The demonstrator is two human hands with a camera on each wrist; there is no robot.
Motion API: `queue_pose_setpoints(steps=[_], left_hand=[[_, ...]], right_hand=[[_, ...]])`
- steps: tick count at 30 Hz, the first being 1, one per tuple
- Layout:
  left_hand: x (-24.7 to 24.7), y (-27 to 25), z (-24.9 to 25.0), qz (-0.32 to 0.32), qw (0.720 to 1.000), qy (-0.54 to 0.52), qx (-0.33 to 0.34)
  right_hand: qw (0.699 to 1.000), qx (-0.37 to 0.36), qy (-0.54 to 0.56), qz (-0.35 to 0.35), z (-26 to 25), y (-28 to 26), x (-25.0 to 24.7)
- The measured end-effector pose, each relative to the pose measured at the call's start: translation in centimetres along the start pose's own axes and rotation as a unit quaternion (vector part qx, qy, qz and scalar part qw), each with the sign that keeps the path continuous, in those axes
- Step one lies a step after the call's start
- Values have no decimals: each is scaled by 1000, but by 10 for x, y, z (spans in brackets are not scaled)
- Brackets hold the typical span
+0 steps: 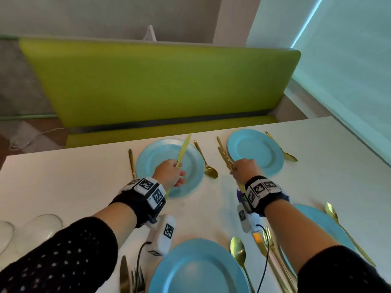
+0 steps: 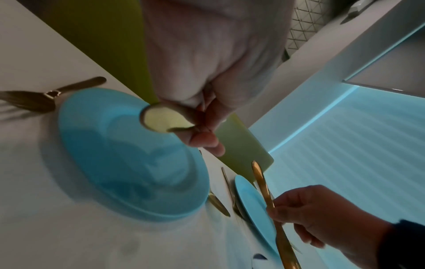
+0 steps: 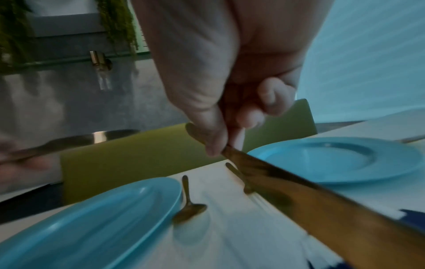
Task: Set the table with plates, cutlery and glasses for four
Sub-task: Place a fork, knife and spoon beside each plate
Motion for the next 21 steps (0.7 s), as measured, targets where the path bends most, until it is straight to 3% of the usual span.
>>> queue_pose_setpoints(steps=[9,21], left_hand=[[-28,32,-20,42,999,-20,-18],[-44,51,-34,66,996,-51,-38]], right_hand=[[997,61,-24,-43,-21,89,24],[994,103,19,3,-24,126,32]])
Point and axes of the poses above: each hand's wrist, its own y-axis towards the middle knuckle, its own x-axis out of the palm, z = x × y, the point moved 5 cm from there along y, towards the middle knuckle, and after that the axes turned 7 degrees about y, right-handed, at the moved point
